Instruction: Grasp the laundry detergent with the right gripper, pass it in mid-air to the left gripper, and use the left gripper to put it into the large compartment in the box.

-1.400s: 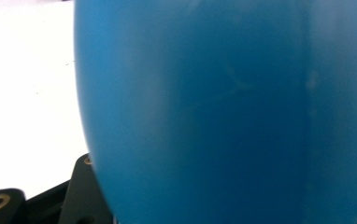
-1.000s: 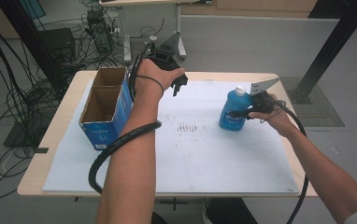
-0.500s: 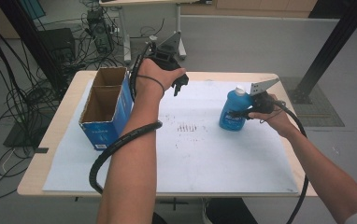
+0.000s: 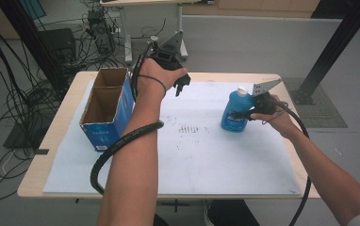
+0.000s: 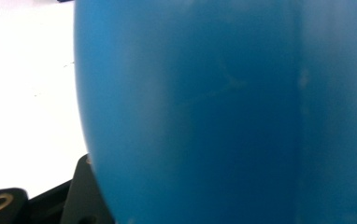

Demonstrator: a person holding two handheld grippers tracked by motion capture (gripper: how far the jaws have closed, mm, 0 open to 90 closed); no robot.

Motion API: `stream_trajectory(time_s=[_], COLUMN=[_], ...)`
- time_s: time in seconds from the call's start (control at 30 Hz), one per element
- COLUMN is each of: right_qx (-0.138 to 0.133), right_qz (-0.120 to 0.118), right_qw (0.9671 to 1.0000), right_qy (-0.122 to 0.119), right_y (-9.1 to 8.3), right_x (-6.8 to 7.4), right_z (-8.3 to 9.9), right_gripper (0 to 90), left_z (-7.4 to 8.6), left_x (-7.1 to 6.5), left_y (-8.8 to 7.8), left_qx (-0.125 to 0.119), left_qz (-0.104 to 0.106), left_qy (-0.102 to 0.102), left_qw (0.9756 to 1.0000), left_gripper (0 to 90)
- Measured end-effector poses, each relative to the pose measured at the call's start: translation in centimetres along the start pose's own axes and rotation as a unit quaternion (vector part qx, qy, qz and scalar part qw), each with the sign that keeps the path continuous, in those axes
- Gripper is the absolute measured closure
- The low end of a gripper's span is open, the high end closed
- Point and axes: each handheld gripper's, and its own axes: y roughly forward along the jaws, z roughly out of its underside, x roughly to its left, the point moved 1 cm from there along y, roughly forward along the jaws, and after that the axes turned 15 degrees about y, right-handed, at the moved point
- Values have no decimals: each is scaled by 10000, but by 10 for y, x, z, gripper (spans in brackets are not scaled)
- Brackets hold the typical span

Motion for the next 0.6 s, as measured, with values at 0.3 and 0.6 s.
stream_trajectory(time_s=[0.3, 0.6], right_qx=[4, -2], right_qz=[-6, -29], right_qw=[10000, 10000], right_qy=[2, -4], right_y=[0, 0], right_x=[0, -1], right_z=[0, 0], right_gripper=[441, 441], left_z=[-1, 0], left_x=[1, 2], left_y=[-1, -1], left_qx=[-1, -8], left_qz=[2, 13], left_qy=[13, 32], left_qw=[10000, 10000], left_gripper=[58, 59])
